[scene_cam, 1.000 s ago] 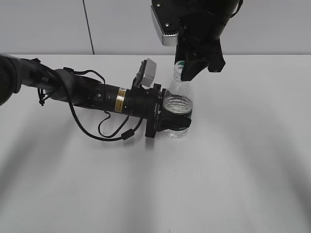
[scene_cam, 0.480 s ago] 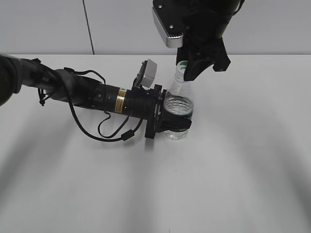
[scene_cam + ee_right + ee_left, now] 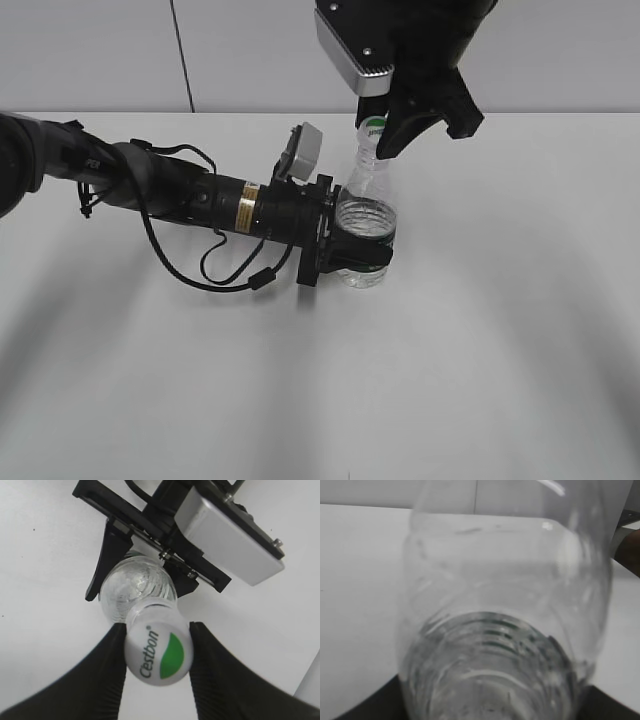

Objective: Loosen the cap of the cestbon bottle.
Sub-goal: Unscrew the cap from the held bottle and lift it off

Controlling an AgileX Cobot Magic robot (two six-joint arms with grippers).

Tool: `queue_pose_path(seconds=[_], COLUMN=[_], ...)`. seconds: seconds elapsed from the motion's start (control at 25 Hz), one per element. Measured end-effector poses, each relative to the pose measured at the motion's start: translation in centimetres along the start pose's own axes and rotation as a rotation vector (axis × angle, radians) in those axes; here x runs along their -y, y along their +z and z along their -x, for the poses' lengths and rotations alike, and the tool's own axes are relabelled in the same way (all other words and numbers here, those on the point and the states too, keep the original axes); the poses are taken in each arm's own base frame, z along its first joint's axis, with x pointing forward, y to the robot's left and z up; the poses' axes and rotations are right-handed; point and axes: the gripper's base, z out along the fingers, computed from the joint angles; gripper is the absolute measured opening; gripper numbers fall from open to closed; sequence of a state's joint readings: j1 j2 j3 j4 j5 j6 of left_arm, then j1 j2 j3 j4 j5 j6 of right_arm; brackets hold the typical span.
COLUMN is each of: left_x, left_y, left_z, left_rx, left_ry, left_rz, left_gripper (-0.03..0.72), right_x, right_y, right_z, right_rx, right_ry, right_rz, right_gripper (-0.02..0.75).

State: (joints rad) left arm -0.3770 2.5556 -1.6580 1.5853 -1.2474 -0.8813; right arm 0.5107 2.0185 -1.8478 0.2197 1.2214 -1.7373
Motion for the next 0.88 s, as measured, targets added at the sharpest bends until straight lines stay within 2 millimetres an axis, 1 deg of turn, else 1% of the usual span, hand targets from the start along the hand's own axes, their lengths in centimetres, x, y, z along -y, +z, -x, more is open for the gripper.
queue_pose_path(seconds=[0.08, 0.2, 0.32, 0.4, 0.52, 0.68, 0.8, 0.88], left_x=[0.0, 0.0, 0.0, 0.0, 0.0, 0.0, 0.0, 0.0], left_y=[0.0, 0.0, 0.0, 0.0, 0.0, 0.0, 0.0, 0.0], left_z=[0.0, 0.0, 0.0, 0.0, 0.0, 0.0, 0.0, 0.0], left_rx=[0.000, 0.000, 0.000, 0.000, 0.000, 0.000, 0.000, 0.002], left_ry=[0.000, 0.000, 0.000, 0.000, 0.000, 0.000, 0.000, -0.001], left_rz=[0.000, 0.000, 0.000, 0.000, 0.000, 0.000, 0.000, 0.001], left_gripper=[0.360, 0.360, 0.360, 0.360, 0.360, 0.360, 0.360, 0.360], right_x=[0.0, 0.0, 0.0, 0.0, -0.1, -0.1, -0.2, -0.4], right_y=[-0.5, -1.9, -3.5, -3.9, -4.0, -4.1, -4.2, -4.4], right_z=[0.1, 0.4, 0.7, 0.6, 0.2, -0.3, -1.2, -2.4], right_rx=[-0.002, -0.007, -0.008, -0.024, -0.054, -0.060, -0.047, -0.048], right_ry=[0.005, 0.036, 0.136, 0.244, 0.450, 0.804, 1.017, 1.139], right_rz=[-0.010, -0.045, -0.084, -0.094, -0.102, -0.120, -0.129, -0.138], right_gripper=[0.298, 0.298, 0.298, 0.298, 0.298, 0.298, 0.298, 0.298])
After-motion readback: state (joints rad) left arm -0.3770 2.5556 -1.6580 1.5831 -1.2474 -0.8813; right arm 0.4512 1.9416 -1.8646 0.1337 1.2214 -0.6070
